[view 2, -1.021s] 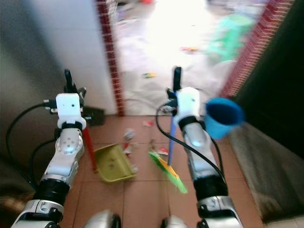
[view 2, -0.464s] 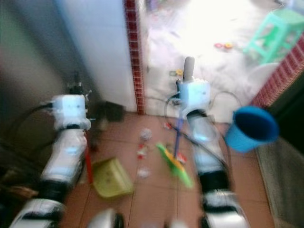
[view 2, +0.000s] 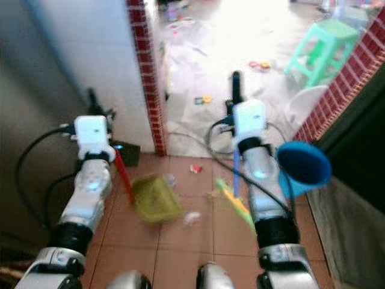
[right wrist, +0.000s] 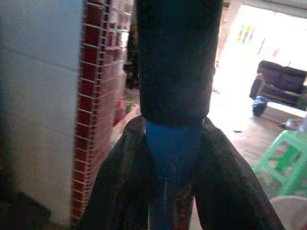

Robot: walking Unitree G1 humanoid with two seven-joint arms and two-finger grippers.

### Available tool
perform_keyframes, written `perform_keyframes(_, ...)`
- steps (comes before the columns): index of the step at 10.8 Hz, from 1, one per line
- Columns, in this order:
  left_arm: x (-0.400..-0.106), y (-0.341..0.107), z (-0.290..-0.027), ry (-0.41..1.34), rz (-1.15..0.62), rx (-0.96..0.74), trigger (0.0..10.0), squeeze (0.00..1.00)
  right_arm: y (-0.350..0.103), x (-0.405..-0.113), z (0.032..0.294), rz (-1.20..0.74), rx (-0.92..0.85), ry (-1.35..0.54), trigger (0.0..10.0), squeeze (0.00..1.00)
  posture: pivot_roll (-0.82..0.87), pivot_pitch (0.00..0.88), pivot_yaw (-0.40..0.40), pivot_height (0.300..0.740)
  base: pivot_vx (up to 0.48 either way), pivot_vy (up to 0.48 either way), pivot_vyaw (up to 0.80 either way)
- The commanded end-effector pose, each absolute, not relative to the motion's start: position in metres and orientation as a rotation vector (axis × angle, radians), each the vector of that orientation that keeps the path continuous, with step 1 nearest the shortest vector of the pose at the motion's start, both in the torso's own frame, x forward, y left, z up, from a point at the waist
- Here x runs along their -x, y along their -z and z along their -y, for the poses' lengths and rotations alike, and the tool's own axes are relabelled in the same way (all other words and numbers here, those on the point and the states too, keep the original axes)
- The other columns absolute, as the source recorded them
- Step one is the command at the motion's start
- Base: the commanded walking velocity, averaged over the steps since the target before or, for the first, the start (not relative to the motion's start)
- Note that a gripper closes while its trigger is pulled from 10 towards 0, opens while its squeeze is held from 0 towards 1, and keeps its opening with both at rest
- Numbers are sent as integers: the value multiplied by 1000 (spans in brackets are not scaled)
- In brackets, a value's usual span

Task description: Sweep floor

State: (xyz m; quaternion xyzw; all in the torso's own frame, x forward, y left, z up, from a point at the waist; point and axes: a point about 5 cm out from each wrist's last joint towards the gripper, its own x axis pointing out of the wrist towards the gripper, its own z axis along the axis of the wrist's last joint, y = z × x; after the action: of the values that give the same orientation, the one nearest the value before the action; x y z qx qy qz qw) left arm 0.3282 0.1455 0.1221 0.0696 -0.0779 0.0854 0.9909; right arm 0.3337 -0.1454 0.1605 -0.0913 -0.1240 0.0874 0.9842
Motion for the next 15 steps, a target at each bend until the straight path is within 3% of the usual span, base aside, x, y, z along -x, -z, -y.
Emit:
perform_keyframes(1, -330, -131, -148, -175, 200, -181, 10000, 0, -180, -335, 143, 327, 160, -177, 10000, 0, -60, 46, 31, 740, 0, 0, 0)
perform_keyframes(8, -331, -114, -149, -106, 108, -182, 10000, 0, -185, -340, 146, 334, 179, -164, 10000, 0, -80, 57, 36, 740, 0, 0, 0)
perform_keyframes(10, -335, -109, -146, -123, 84, -260, 10000, 0, -183, -339, 145, 326, 183, -164, 10000, 0, -95, 60, 41, 740, 0, 0, 0)
perform_keyframes(12, -337, -104, -137, -87, 61, -204, 10000, 0, -178, -338, 148, 302, 179, -162, 10000, 0, -96, 59, 42, 740, 0, 0, 0)
perform_keyframes(13, -335, -83, -125, -65, -72, -53, 10000, 0, -175, -339, 144, 278, 144, -179, 10000, 0, -95, 59, 38, 740, 0, 0, 0)
perform_keyframes(15, -334, -71, -104, 9, -149, 31, 10000, 0, -174, -341, 137, 247, 82, -201, 10000, 0, -100, 57, 34, 740, 0, 0, 0)
